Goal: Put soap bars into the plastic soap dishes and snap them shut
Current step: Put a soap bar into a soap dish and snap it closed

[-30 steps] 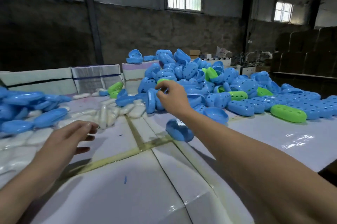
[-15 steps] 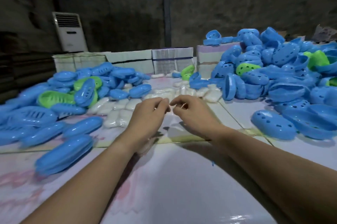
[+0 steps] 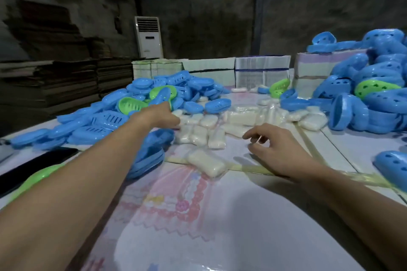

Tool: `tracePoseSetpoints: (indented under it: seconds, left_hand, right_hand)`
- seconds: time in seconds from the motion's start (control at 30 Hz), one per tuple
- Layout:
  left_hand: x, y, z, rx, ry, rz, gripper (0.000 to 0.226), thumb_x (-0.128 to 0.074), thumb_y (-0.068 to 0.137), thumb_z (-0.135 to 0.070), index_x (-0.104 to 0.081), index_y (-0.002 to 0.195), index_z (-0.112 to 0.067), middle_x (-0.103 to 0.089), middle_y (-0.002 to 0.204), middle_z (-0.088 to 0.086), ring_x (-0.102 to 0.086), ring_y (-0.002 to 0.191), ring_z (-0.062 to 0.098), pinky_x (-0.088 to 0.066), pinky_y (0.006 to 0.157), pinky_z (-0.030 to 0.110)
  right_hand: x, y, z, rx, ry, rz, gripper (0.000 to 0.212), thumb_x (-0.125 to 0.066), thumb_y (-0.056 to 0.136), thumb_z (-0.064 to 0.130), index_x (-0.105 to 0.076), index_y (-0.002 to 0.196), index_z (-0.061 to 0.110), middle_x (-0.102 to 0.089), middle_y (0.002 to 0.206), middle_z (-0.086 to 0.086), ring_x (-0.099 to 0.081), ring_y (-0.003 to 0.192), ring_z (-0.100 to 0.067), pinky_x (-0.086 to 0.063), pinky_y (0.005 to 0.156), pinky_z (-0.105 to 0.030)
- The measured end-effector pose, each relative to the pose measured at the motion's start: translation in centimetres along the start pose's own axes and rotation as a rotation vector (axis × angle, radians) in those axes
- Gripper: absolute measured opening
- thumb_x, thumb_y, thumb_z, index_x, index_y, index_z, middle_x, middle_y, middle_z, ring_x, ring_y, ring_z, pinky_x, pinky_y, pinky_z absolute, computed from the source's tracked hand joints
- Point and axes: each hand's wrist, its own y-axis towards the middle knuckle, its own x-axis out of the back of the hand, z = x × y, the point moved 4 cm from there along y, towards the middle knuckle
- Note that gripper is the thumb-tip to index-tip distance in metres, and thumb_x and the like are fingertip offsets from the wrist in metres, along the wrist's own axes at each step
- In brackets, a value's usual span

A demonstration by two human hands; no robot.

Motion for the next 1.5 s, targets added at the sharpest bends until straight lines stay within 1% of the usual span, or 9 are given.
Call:
tracePoseSetpoints:
  seconds: [0.1,0.33,0.5,0.67,0.9,1.07,1.2,1.33,1.5]
  left_hand:
    - [-0.7,0.4,3.1,0.07,0.177,0.144,0.081,-0.072,0.073,-0.053,-0.044,0.141,-0.017,-0.055,0.137,0.006,-0.055,0.119,0.029,-0.048,0.102,0.045]
    - [-1.5,0.4,2.9,0.042,0.011,-0.038,0.027,-0.081,0.074,-0.027,-0.059,0.087,-0.017,-0.064,0.087,0.004,-0.059,0.073,0.019,-0.045,0.06,0.03]
    - [0.3,-1.8,-1.1,-0.06,-0.607,-0.273,0.007,-0.07,0.089,-0.014,-0.065,0.091,-0.01,-0.06,0.08,0.006,-0.054,0.072,0.022,-0.039,0.056,0.028]
    - [-2.1,-6.6,-9.1,-0.05,-1.583,0.206,0.008,-0.062,0.097,-0.012,-0.065,0.105,-0.014,-0.069,0.092,0.008,-0.067,0.081,0.025,-0.057,0.065,0.033]
    - [-4.9,-9.8,-13.3,0.101,-2.091,0.646,0.03,-0.05,0.105,-0.029,-0.064,0.109,-0.002,-0.073,0.097,0.023,-0.067,0.094,0.04,-0.056,0.065,0.054]
    - [-4.1,-10.0,-12.7,0.095,-2.238,0.623,0.048,-0.052,0.103,-0.046,-0.062,0.131,-0.008,-0.063,0.132,0.022,-0.059,0.124,0.043,-0.062,0.068,0.053]
    - [-3.8,-10.2,-13.0,0.042,-2.265,0.618,0.057,-0.048,0.1,-0.058,-0.059,0.13,-0.01,-0.059,0.129,0.024,-0.064,0.107,0.044,-0.057,0.086,0.058]
    - [-4.2,-10.3,-13.1,0.022,-2.219,0.668,0.068,-0.037,0.099,-0.066,-0.061,0.117,-0.005,-0.066,0.099,0.02,-0.066,0.088,0.039,-0.058,0.054,0.032]
    - [-4.4,-10.1,-12.8,0.004,-2.148,0.613,0.065,-0.034,0.1,-0.066,-0.059,0.12,-0.01,-0.065,0.091,0.014,-0.066,0.07,0.031,-0.045,0.051,0.024]
  right_hand:
    - [-0.3,0.0,0.1,0.01,-0.022,0.032,0.023,-0.065,0.088,0.021,-0.063,0.097,0.042,-0.06,0.097,0.019,-0.054,0.092,-0.002,-0.037,0.08,-0.022]
    - [0.2,0.0,0.0,0.003,-0.025,0.003,0.021,-0.066,0.088,0.019,-0.068,0.1,0.035,-0.061,0.096,0.015,-0.054,0.091,-0.005,-0.037,0.078,-0.023]
    - [0.5,0.0,-0.2,-0.037,0.006,-0.021,0.021,-0.064,0.089,0.017,-0.068,0.099,0.035,-0.063,0.096,0.014,-0.055,0.093,-0.007,-0.038,0.077,-0.022]
    - [1.3,0.1,-1.7,-0.109,-0.026,-0.11,0.021,-0.063,0.087,0.016,-0.069,0.098,0.032,-0.064,0.089,0.013,-0.055,0.086,-0.005,-0.039,0.072,-0.018]
    - [1.4,0.8,-4.3,-0.151,-0.224,-0.171,0.037,-0.065,0.083,0.023,-0.065,0.12,0.031,-0.059,0.106,0.002,-0.052,0.106,-0.024,-0.041,0.091,-0.035]
    - [1.3,1.3,-6.3,-0.355,-0.487,-0.122,0.059,-0.057,0.088,0.041,-0.04,0.144,0.034,-0.046,0.14,-0.01,-0.037,0.124,-0.037,-0.036,0.099,-0.046]
    - [0.6,3.8,-6.0,-0.292,-0.676,-0.094,0.063,-0.049,0.091,0.047,-0.027,0.15,0.039,-0.043,0.144,-0.01,-0.036,0.125,-0.037,-0.037,0.098,-0.048]
    - [-0.7,6.2,-6.6,-0.356,-0.72,-0.005,0.058,-0.044,0.091,0.045,-0.03,0.147,0.039,-0.045,0.145,-0.007,-0.032,0.13,-0.037,-0.033,0.101,-0.051]
    - [-0.7,7.5,-7.2,-0.388,-0.726,-0.042,0.042,-0.045,0.092,0.043,-0.042,0.131,0.029,-0.058,0.129,-0.007,-0.036,0.125,-0.036,-0.035,0.096,-0.051]
